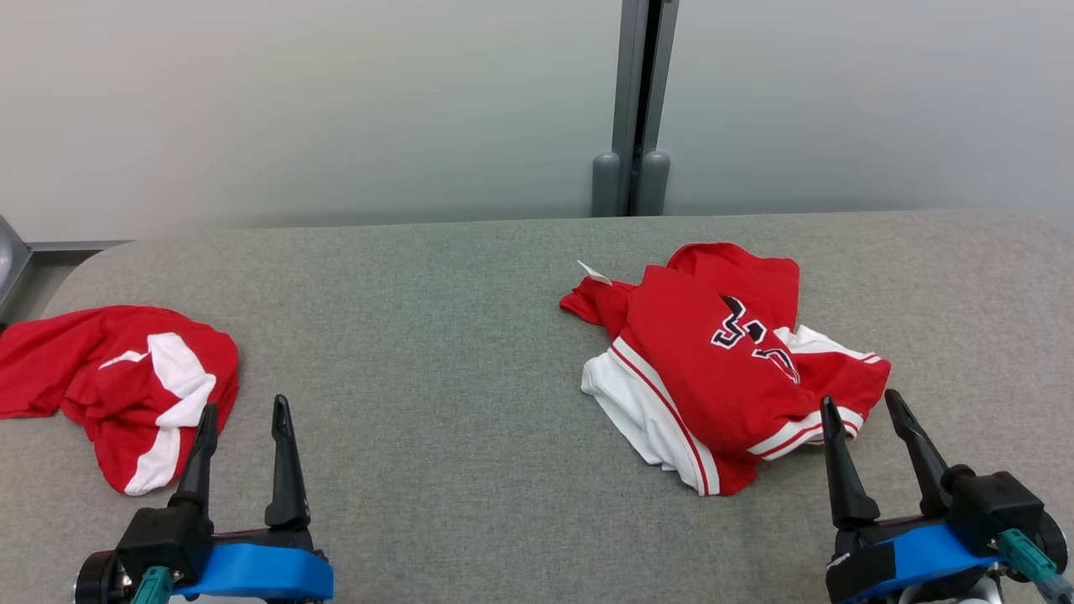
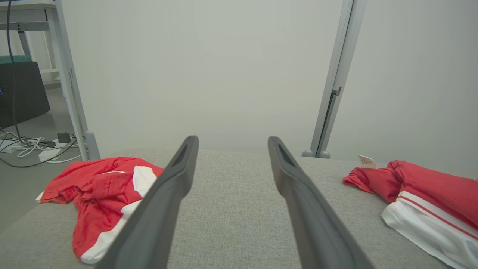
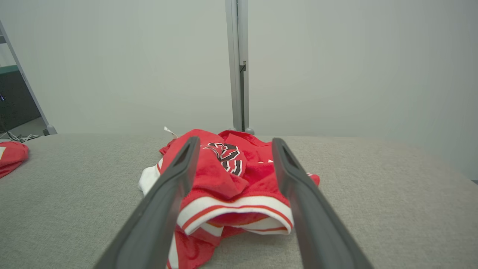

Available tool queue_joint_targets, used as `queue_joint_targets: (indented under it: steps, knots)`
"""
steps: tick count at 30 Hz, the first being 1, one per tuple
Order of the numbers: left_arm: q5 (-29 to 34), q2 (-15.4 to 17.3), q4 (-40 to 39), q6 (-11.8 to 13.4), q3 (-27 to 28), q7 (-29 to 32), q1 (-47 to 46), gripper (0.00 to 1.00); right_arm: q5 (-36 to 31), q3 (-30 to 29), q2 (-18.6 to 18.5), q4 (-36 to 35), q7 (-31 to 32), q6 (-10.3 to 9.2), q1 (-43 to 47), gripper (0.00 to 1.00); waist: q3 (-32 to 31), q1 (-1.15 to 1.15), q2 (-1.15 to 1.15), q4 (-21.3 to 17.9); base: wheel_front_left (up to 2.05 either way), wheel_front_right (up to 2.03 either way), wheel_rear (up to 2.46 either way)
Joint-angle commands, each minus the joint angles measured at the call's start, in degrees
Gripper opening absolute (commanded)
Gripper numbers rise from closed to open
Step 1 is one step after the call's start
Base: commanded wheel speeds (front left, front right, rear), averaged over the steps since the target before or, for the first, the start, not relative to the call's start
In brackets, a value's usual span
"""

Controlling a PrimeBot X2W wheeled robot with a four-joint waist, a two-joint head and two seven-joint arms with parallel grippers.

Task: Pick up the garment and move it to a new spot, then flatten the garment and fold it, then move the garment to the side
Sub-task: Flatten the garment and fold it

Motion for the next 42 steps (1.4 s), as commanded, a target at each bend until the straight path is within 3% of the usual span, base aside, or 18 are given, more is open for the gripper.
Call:
queue_joint_targets:
  steps: [1,15,27,33,42]
  knots:
    - [0.61,-0.14,0.14,-0.43,0.68,-0.15,0.45,1.00,-0.21,0.04,-0.25,-0.14,-0.01,0.01,0.64,1.00,0.06,0.00,0.00,0.01,0.00,0.00,0.00]
    - [2.36,-1.43,0.25,-1.73,2.03,-0.15,-0.02,1.00,-0.28,-1.61,-0.25,0.12,0.05,0.01,-0.75,1.00,0.47,0.00,0.00,0.00,0.00,0.00,0.00]
    - [3.53,-2.42,0.52,-2.91,1.92,-0.15,-2.91,1.00,-7.01,-7.67,-0.68,0.98,3.68,0.01,-11.49,1.00,3.24,0.00,0.00,0.67,0.00,0.00,0.00]
    - [3.79,-3.05,0.78,-3.50,1.49,-0.15,-4.45,1.00,-7.82,-10.22,-3.04,7.29,5.50,0.01,-16.04,1.00,5.28,0.00,0.00,1.73,0.00,0.00,0.00]
    - [4.11,-3.69,1.19,-4.26,0.89,-0.15,-6.71,1.00,-7.40,-12.28,-6.87,23.81,3.94,0.01,-21.22,1.00,8.99,0.00,0.00,3.35,0.00,0.00,0.00]
